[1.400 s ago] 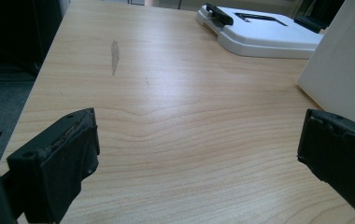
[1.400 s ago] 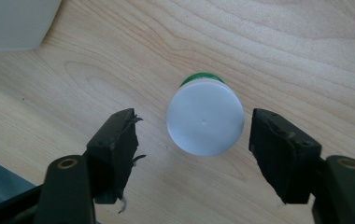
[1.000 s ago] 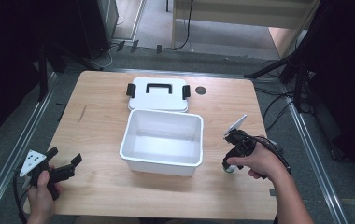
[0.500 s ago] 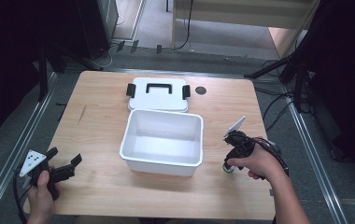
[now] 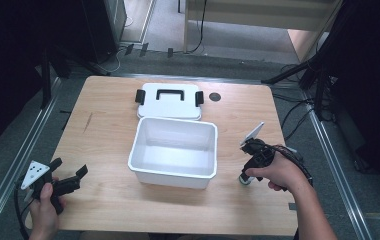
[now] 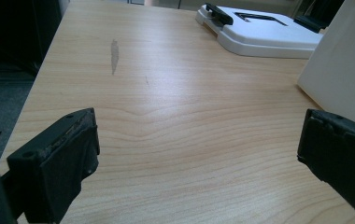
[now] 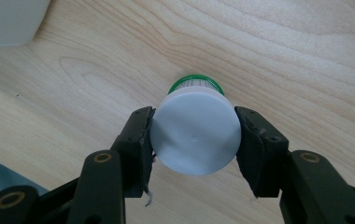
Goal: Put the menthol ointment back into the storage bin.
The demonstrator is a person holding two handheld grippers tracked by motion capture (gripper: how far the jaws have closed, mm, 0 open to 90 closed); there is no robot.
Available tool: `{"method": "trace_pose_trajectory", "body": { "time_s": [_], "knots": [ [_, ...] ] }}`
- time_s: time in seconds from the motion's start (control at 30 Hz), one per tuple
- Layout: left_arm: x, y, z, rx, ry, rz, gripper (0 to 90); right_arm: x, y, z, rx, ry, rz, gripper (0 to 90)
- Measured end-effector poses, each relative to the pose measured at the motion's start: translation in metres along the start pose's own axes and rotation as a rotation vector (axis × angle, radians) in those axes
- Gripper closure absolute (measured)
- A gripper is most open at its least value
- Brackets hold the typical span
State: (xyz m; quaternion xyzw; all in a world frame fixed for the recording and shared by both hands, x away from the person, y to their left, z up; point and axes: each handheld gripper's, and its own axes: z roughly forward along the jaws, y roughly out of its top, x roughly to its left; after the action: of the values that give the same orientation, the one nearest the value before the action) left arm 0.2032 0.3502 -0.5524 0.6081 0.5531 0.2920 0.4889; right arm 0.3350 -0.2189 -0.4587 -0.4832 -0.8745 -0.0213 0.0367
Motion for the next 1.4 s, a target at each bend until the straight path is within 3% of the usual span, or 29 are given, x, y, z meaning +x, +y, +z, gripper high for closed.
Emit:
{"method": "trace_pose_trajectory", "body": {
  "time_s": [0.23,0.4,1.4],
  "knots": [
    [0.0,0.0,0.0,-0.001,-0.002,-0.001,0.0,0.002,0.003,-0.014,-0.008,-0.002,-0.017,51.1],
    [0.0,0.0,0.0,-0.001,-0.003,0.001,0.0,0.005,0.007,-0.025,0.004,0.033,-0.015,51.2],
    [0.0,0.0,0.0,-0.003,-0.006,-0.006,0.0,0.033,0.03,-0.088,0.015,0.008,-0.071,51.3]
  ]
}}
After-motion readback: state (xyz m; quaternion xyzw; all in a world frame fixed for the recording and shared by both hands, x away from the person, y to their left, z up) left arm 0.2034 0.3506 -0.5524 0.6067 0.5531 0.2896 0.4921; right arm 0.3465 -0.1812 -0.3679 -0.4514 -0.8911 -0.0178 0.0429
